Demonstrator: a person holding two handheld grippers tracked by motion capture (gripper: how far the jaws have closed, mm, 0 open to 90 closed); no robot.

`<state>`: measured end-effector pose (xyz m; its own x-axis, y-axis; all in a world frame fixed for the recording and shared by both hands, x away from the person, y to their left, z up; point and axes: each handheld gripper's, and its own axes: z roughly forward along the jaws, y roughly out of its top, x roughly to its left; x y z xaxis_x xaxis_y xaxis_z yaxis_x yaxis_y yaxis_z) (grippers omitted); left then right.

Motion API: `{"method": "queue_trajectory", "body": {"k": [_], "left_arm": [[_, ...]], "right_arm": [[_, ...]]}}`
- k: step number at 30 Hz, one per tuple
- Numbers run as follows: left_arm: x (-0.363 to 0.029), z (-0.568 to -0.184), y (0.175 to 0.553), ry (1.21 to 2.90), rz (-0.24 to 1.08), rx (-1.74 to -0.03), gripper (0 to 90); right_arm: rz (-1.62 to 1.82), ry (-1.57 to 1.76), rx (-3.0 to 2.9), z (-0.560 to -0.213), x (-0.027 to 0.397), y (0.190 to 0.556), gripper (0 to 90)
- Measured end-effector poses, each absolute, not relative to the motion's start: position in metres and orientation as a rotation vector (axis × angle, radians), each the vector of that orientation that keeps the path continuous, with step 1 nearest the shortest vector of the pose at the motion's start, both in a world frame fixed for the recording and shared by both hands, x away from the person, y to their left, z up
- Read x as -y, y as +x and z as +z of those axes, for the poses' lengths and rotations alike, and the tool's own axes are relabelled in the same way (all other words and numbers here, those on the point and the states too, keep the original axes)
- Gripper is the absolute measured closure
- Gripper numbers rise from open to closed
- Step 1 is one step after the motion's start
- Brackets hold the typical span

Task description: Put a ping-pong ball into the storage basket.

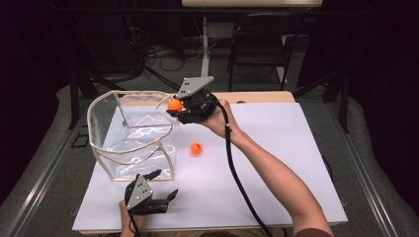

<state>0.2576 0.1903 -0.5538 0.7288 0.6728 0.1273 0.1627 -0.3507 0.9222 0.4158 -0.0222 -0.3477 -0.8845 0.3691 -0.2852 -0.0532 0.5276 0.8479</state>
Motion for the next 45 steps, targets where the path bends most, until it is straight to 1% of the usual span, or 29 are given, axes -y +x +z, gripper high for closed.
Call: {"method": "queue_trajectory", "body": {"k": [20,45], "left_arm": [[-0.191,-0.554,0.258,1.888,0.614,-0.646,15.8],[-0.191,-0.553,0.257,1.885,0.622,-0.641,15.8]], "right_arm": [[1.338,0.238,-2.342,-0.350,0.010,0.417,50.7],[1.326,0.204,-2.364,-0.340,-0.009,0.415,50.6]]}}
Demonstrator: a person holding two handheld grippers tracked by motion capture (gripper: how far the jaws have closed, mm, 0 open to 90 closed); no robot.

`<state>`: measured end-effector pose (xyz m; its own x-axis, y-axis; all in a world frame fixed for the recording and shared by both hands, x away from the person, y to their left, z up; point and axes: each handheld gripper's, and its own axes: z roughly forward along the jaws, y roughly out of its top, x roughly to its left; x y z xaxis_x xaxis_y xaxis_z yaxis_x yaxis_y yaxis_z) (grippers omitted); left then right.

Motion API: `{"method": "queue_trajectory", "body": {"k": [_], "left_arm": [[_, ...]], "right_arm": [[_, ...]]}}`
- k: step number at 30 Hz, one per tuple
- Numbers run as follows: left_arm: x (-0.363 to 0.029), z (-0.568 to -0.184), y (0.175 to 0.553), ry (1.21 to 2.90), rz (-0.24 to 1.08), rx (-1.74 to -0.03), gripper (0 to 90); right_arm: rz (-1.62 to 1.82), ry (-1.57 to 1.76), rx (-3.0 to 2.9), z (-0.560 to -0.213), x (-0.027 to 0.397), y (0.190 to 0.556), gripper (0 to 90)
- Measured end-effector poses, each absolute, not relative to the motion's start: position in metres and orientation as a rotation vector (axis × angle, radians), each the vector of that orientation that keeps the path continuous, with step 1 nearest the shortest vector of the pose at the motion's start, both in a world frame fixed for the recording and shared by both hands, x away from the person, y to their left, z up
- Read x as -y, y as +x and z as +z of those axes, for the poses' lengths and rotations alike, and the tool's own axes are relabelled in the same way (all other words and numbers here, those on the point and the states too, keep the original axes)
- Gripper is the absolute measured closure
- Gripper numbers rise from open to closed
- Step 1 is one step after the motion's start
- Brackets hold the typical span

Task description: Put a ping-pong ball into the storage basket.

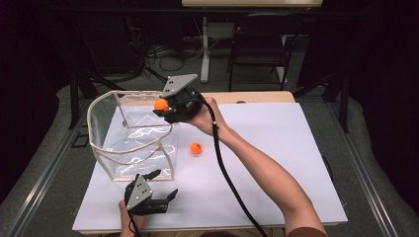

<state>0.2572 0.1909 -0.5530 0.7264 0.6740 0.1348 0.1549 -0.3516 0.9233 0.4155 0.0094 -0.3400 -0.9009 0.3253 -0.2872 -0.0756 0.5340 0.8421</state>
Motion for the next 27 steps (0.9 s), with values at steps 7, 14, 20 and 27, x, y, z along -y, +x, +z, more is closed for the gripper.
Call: {"method": "queue_trajectory", "body": {"k": [7,14,20,27], "left_arm": [[-0.191,-0.553,0.258,1.886,0.618,-0.639,15.8],[-0.191,-0.553,0.256,1.881,0.619,-0.640,15.8],[-0.191,-0.553,0.257,1.881,0.619,-0.641,15.8],[-0.191,-0.553,0.257,1.879,0.620,-0.640,15.8]], "right_arm": [[1.317,0.193,-2.378,-0.338,-0.019,0.416,50.6],[1.317,0.191,-2.397,-0.338,-0.029,0.418,50.6],[1.306,0.194,-2.409,-0.339,-0.035,0.420,50.6],[1.283,0.195,-2.433,-0.342,-0.040,0.422,50.6]]}}
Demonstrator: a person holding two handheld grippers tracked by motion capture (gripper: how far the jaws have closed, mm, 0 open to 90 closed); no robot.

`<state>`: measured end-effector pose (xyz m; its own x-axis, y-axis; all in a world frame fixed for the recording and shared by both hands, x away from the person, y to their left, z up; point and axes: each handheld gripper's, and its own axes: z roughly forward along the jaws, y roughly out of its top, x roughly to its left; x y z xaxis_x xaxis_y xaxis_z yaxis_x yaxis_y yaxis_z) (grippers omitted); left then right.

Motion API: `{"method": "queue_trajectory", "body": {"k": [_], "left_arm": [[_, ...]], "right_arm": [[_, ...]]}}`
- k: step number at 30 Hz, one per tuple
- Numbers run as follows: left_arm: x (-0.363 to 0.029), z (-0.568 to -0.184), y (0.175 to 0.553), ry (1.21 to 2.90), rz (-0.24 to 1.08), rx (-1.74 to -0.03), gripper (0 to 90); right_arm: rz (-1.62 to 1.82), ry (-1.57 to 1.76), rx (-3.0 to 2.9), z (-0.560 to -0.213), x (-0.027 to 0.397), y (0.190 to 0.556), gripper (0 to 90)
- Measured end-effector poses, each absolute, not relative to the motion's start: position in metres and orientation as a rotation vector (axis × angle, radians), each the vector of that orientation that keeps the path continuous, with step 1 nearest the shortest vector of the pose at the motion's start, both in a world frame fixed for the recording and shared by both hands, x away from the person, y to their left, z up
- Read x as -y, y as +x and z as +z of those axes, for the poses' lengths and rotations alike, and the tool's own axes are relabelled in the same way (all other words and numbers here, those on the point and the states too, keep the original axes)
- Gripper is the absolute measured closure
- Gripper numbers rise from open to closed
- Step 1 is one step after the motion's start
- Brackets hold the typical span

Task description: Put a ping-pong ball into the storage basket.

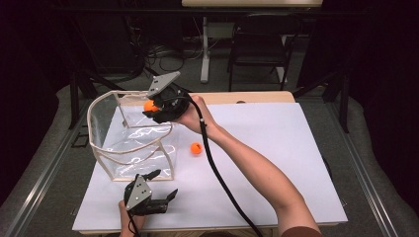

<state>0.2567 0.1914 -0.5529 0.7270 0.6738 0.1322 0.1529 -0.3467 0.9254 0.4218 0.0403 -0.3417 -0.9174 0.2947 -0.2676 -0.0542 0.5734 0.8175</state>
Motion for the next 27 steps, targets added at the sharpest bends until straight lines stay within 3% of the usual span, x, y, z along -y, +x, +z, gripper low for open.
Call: {"method": "queue_trajectory", "body": {"k": [27], "left_arm": [[-0.191,-0.553,0.256,1.885,0.619,-0.632,15.8]], "right_arm": [[1.174,0.201,-2.533,-0.354,-0.055,0.421,50.2]]}}
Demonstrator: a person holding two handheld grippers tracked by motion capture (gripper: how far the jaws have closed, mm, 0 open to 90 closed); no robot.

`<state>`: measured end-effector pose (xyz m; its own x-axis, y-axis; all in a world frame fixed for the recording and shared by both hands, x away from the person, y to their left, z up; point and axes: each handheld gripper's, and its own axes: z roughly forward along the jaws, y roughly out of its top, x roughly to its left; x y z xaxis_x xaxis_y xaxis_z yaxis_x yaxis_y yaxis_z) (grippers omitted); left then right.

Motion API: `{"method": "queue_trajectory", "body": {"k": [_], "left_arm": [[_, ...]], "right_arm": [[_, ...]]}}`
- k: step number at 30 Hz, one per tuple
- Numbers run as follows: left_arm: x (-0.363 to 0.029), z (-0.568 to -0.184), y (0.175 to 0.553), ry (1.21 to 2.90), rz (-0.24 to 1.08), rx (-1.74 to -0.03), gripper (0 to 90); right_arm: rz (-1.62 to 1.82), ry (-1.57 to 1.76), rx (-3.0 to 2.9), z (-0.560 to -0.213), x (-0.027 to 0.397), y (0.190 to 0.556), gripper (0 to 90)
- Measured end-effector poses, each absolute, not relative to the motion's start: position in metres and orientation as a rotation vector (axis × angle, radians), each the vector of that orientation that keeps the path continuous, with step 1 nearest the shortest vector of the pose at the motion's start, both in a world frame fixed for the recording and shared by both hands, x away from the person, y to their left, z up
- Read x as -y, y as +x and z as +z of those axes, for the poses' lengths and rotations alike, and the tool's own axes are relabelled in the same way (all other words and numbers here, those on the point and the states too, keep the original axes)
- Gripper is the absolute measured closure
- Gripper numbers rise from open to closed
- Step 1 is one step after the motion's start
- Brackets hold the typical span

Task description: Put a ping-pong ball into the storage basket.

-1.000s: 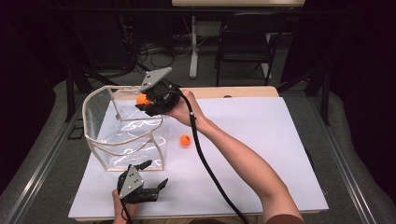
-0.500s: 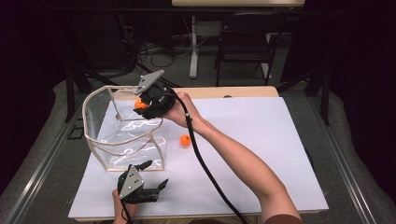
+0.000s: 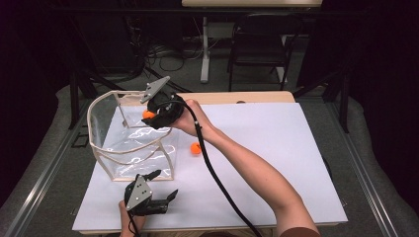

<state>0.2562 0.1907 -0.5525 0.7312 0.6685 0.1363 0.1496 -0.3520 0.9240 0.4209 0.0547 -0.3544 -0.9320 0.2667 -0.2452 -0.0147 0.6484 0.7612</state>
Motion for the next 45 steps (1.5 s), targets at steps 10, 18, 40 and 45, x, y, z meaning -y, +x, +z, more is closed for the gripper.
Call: {"method": "queue_trajectory", "body": {"k": [10,18,40,45], "left_arm": [[-0.191,-0.553,0.256,1.887,0.617,-0.631,15.8],[-0.191,-0.553,0.256,1.887,0.615,-0.634,15.8],[-0.190,-0.553,0.257,1.888,0.613,-0.634,15.8],[-0.191,-0.553,0.256,1.888,0.616,-0.633,15.8]], "right_arm": [[1.157,0.200,-2.549,-0.355,-0.054,0.420,50.1],[1.150,0.209,-2.564,-0.358,-0.054,0.420,48.6],[1.286,0.303,-2.553,-0.356,-0.013,0.426,9.6],[1.294,0.312,-2.549,-0.356,-0.003,0.426,8.3]]}}
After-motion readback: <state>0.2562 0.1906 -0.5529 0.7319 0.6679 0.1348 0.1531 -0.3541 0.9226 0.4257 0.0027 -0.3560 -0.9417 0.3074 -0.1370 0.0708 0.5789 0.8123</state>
